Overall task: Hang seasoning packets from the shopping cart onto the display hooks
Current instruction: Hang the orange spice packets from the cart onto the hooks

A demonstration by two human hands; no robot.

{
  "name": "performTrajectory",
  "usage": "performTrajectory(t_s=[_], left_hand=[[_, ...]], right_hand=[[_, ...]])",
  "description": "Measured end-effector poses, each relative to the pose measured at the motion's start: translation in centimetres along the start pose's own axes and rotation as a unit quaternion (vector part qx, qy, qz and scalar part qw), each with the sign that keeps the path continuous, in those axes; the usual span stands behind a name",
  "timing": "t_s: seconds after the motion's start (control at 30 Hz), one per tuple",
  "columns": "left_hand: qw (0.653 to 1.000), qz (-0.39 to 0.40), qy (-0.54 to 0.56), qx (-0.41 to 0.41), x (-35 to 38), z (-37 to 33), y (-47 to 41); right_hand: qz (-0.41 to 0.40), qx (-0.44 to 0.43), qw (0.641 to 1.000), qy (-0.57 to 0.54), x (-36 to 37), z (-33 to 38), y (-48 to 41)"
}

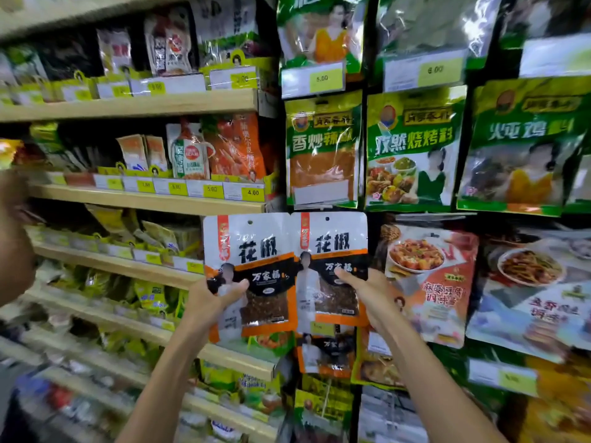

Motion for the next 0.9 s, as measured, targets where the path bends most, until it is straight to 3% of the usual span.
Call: performTrajectory(t_s=[0.27,0.73,0.9], left_hand=[[1.0,0.011,0.003,0.029,0.6,1.1,-2.6],[0.994,0.099,0.017,0.049,3.1,2.5,-6.0],[0.987,0.142,0.05,0.049,3.8,2.4,-5.8]], right_hand=[[-0.032,0.002,0.999,0.02,0.8,-0.9,-2.9],[-0.081,0.071,0.994,0.014,1.7,-1.4,-8.1],[-0.197,-0.008,0.97,0.142,1.4,-2.6,-3.9]])
Point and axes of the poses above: each hand's wrist, its own y-axis away from the middle knuckle, its own x-axis out of the palm, z = x × y, the point moved 2 cm from there along -y, towards the middle knuckle, and after that the axes turned 2 degrees about x, right-handed, at the moved point
